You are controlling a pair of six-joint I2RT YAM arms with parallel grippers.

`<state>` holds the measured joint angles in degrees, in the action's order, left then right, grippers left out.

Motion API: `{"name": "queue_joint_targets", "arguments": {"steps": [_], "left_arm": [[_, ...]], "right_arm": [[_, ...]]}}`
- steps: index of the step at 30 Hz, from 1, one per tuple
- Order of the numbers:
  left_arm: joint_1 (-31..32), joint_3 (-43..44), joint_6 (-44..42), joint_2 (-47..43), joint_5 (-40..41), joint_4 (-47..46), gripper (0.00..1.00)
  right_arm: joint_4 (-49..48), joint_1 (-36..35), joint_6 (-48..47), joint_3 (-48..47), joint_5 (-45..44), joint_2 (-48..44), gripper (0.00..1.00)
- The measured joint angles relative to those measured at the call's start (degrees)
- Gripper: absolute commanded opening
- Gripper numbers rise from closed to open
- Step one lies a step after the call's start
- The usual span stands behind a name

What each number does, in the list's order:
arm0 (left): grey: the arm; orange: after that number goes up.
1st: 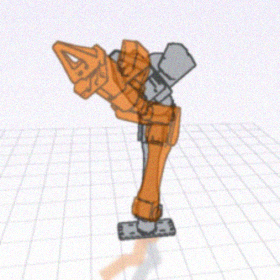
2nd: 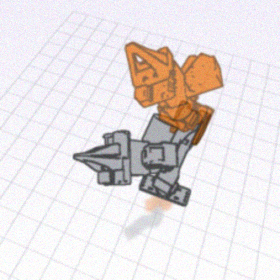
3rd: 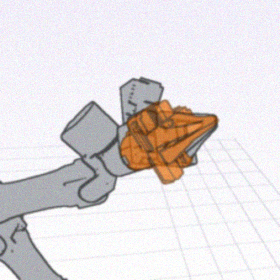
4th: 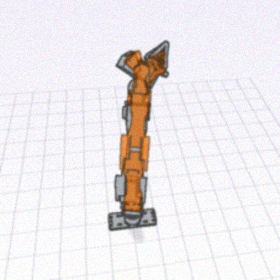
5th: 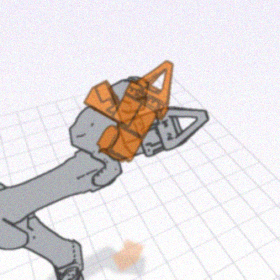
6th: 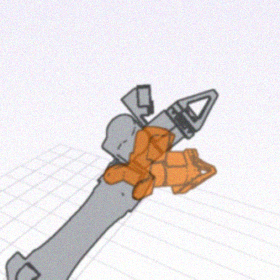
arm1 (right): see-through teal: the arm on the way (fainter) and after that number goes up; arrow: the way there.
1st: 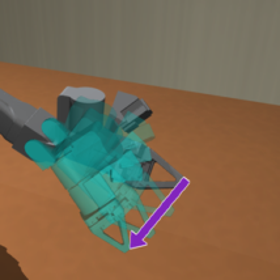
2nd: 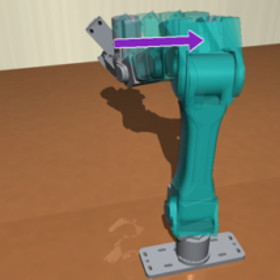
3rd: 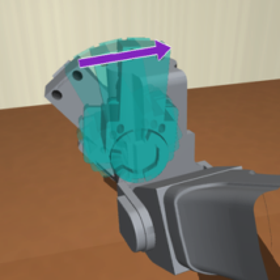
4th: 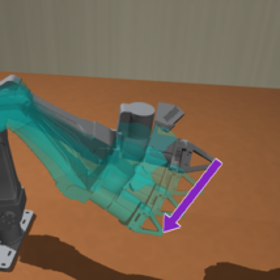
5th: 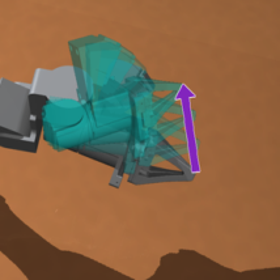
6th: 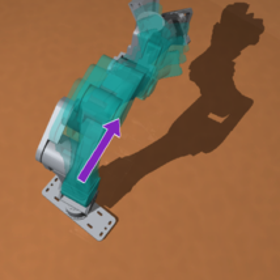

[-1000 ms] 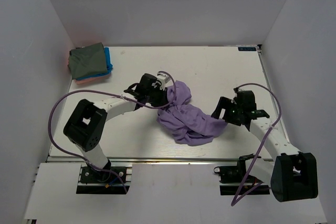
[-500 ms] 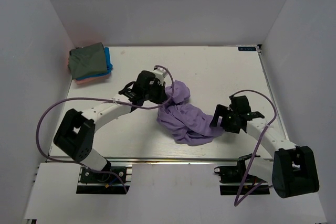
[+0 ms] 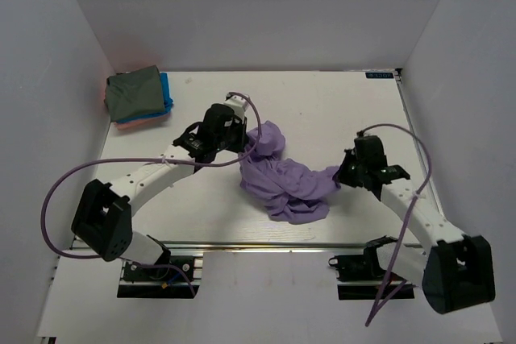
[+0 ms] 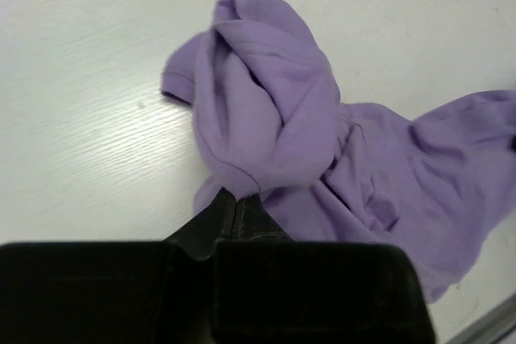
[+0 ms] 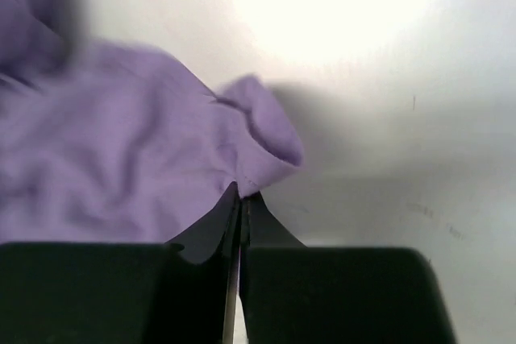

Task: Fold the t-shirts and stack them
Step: Flatten out the tshirt

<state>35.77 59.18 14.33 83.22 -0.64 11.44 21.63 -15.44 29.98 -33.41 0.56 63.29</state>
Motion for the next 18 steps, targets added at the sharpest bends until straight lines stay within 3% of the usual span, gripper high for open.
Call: {"name": "queue_joint_targets", "arguments": {"steps": [8,18], "left_arm": [[-0.9,8.55,-0.13,-8.83,13.79,5.99,0.0],[-0.96,16.87,-3.08,-15.17,25.49,10.71,0.0]], "right_arm": [[0.79,0.0,0.72,-20.44,-12.44,-11.52,0.0],[4.59,0.04,-3.56,-38.84,-24.52,-8.41,0.0]]}}
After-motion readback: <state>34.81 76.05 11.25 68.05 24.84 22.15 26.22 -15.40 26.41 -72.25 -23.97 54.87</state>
